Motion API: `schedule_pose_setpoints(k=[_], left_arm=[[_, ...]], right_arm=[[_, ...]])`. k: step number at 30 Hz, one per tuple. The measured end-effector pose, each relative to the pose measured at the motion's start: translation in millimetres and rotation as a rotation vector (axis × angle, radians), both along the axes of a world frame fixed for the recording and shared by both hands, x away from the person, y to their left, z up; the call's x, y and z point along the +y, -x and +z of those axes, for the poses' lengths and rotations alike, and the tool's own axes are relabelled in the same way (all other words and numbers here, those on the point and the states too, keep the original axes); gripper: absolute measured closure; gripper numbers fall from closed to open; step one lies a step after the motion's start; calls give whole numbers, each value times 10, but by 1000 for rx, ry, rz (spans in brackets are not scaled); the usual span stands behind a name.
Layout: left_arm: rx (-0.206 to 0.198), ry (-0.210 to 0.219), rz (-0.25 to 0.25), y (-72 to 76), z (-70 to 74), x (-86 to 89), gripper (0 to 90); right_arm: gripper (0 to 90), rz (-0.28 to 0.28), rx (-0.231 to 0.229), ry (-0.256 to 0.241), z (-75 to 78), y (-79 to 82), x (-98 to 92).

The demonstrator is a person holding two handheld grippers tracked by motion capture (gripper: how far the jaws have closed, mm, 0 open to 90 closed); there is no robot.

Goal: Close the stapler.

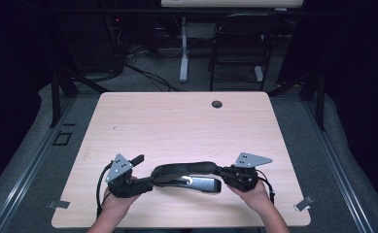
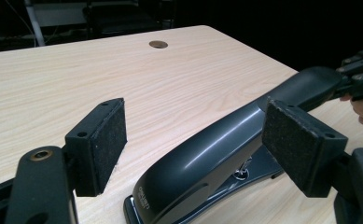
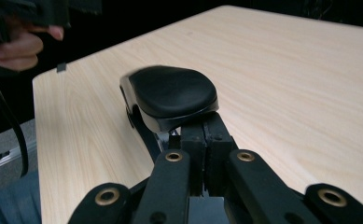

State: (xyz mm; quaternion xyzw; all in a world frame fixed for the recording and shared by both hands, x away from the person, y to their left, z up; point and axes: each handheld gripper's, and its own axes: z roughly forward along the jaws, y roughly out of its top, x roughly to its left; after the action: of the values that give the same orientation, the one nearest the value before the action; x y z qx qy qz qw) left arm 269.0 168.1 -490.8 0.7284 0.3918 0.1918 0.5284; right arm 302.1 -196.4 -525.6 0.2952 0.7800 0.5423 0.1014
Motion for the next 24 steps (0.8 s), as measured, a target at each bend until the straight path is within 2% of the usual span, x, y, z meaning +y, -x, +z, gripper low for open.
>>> schedule_pose_setpoints(k=[9,11,17,20,24], left_arm=[[15,18,2,-20,-42,46,224],[15,14,4,-21,-47,49,224],[18,15,0,-21,-60,39,225],[15,16,0,-17,-52,42,225],[14,20,4,-14,-39,58,226]], right_arm=[[893,-16,71,26,-196,-44,-89],[893,-15,88,58,-229,-54,-94],[878,-12,101,62,-266,-54,-102],[864,-16,120,122,-302,-59,-111],[833,-80,147,157,-320,-76,-172]])
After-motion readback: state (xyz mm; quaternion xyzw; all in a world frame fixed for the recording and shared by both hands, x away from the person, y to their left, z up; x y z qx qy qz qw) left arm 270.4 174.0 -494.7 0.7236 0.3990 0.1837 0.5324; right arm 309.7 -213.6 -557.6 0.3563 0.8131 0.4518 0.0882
